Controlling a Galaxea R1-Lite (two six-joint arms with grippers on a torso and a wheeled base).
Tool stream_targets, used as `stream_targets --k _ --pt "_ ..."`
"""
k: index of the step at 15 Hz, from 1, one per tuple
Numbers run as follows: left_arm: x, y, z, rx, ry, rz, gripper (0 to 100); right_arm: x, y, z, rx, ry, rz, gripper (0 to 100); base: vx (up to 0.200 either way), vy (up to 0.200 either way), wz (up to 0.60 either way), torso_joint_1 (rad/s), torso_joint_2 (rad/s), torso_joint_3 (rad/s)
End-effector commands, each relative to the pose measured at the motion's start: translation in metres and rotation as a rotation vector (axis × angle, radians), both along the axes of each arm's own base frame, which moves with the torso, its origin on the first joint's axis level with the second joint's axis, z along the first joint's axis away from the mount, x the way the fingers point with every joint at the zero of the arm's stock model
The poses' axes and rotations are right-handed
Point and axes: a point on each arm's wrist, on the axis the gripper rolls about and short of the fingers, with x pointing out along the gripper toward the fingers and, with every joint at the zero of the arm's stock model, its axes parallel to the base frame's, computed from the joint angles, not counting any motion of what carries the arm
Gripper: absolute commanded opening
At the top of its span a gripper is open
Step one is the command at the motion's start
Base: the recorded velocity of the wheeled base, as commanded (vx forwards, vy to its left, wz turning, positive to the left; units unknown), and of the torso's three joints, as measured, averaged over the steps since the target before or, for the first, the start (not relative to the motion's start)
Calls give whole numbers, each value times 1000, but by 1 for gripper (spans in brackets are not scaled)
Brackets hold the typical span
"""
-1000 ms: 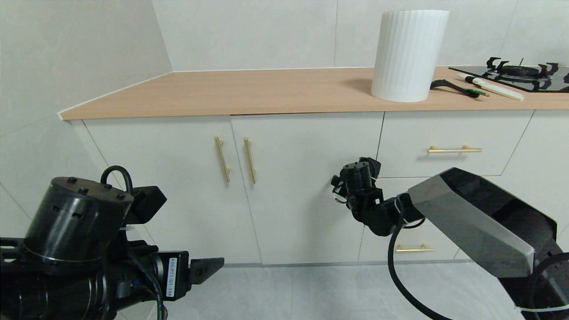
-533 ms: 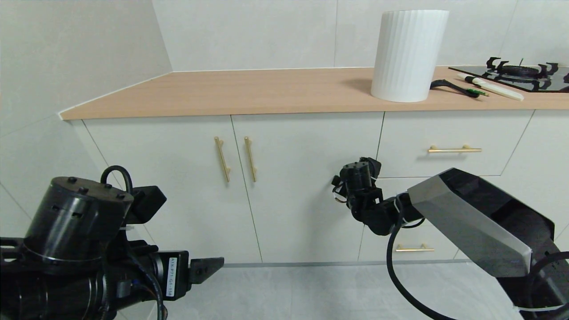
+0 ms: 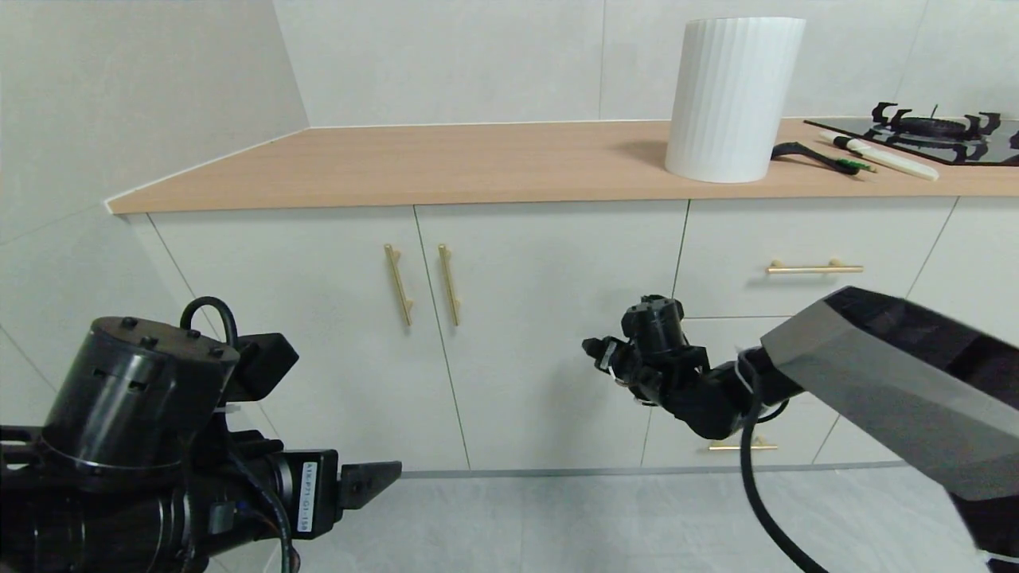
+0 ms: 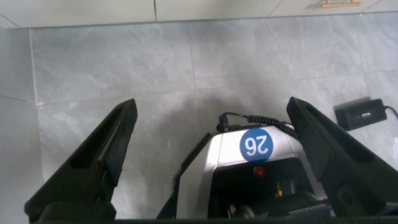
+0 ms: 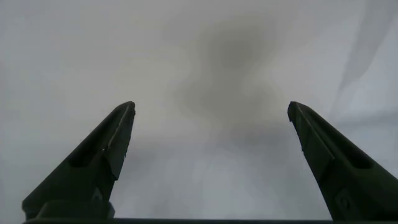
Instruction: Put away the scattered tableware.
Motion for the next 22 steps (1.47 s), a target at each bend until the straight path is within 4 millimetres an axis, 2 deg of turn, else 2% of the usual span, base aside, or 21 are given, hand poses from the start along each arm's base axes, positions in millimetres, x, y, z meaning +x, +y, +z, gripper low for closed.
stream_targets --k 1,3,5,7,8,10,12,13,14,15,17,18,20,22 --pt "0 0 0 -1 -1 1 100 -67 -25 60 122 40 328 100 0 0 0 0 0 0" --pt "0 0 1 -2 -4 1 100 -74 -33 65 35 -5 346 100 0 0 0 0 0 0" --pt "-4 3 7 -18 -35 3 100 -85 -43 77 -45 -59 243 100 0 0 0 0 0 0" --pt "-6 14 24 -62 -132 39 100 -113 -63 105 -131 -154 169 100 0 0 0 0 0 0" --pt "-7 19 32 -90 -200 50 100 -129 -80 118 -171 -200 147 100 0 0 0 0 0 0" --pt "-19 27 42 -78 -300 47 100 -169 -107 144 -196 -287 103 100 0 0 0 0 0 0" --pt "-33 37 42 -34 -348 47 100 -206 -128 156 -241 -351 56 100 0 0 0 0 0 0" --pt "-44 50 44 -3 -392 70 100 -231 -148 158 -304 -395 -4 100 0 0 0 0 0 0" --pt "-47 52 44 -1 -404 76 100 -237 -153 159 -317 -404 -19 100 0 0 0 0 0 0" --pt "-68 66 48 -1 -480 104 100 -265 -177 159 -374 -453 -94 100 0 0 0 0 0 0" --pt "-108 85 49 26 -618 118 100 -303 -205 158 -419 -522 -215 100 0 0 0 0 0 0" --pt "-121 91 44 68 -661 122 100 -318 -214 157 -425 -547 -266 100 0 0 0 0 0 0" --pt "-149 102 34 167 -764 160 100 -361 -226 161 -411 -675 -304 100 0 0 0 0 0 0" --pt "-174 108 30 180 -852 235 100 -403 -234 150 -516 -733 -310 100 0 0 0 0 0 0"
